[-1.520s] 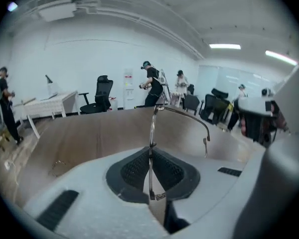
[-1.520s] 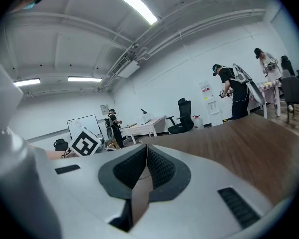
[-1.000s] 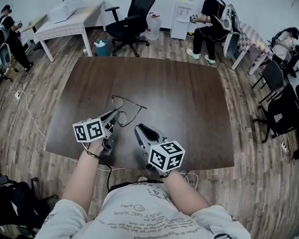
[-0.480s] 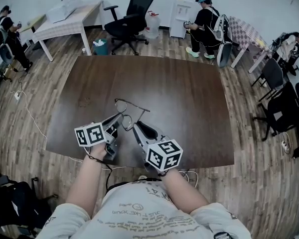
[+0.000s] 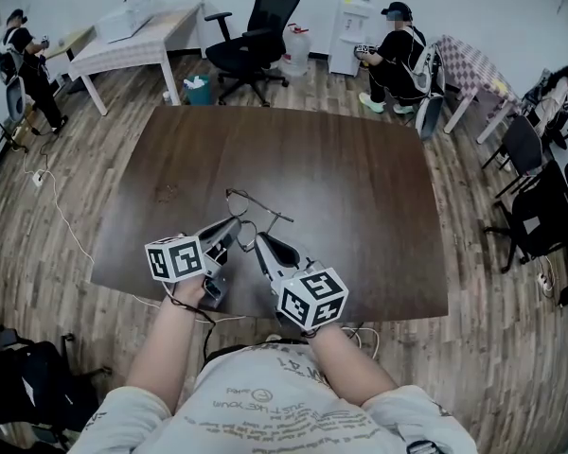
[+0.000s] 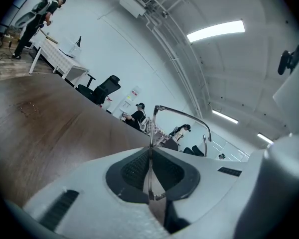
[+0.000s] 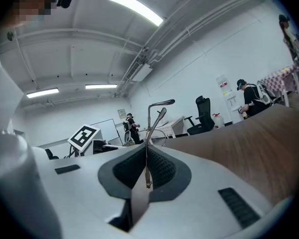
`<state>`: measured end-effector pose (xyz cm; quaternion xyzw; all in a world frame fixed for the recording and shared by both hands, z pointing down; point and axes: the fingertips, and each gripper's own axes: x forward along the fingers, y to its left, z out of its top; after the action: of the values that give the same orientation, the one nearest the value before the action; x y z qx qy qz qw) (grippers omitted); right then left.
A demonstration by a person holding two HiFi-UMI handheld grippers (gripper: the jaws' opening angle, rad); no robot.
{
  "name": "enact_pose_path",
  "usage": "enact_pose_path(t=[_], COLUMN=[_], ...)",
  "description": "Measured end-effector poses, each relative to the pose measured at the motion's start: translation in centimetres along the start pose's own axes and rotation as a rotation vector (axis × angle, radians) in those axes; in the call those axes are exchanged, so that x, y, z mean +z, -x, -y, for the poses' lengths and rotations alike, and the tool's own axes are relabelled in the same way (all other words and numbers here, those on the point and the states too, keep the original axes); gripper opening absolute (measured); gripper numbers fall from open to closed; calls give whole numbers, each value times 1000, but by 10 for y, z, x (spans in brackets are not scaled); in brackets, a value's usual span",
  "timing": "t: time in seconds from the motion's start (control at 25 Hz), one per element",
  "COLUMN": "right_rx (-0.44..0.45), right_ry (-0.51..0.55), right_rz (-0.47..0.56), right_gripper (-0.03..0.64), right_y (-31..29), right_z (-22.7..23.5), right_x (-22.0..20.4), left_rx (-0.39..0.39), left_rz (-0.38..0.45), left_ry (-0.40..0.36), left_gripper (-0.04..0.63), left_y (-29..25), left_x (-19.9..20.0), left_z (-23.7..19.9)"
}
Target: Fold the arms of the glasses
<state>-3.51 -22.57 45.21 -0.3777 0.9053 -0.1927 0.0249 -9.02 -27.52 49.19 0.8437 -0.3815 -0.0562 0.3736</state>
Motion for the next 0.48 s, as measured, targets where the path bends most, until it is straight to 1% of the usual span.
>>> enact_pose_path(t=[0.28,0.4,0.48], right_rx=[8,10,17], right_ry=[7,-9,-24], right_rz=[5,16,30], right_gripper=[21,20,20], right_y=[-1,-2,-2], right_z=[-1,0,0], right_x=[0,2,4], left_rx=[-27,-50,-69], left_rz=[-28,-55,-63], left_ry=[-40,-79,-92], left_gripper=[32,32,32], left_y=[-2,-4,-4], left_x=[-7,-12,-15], left_z=[10,18,23])
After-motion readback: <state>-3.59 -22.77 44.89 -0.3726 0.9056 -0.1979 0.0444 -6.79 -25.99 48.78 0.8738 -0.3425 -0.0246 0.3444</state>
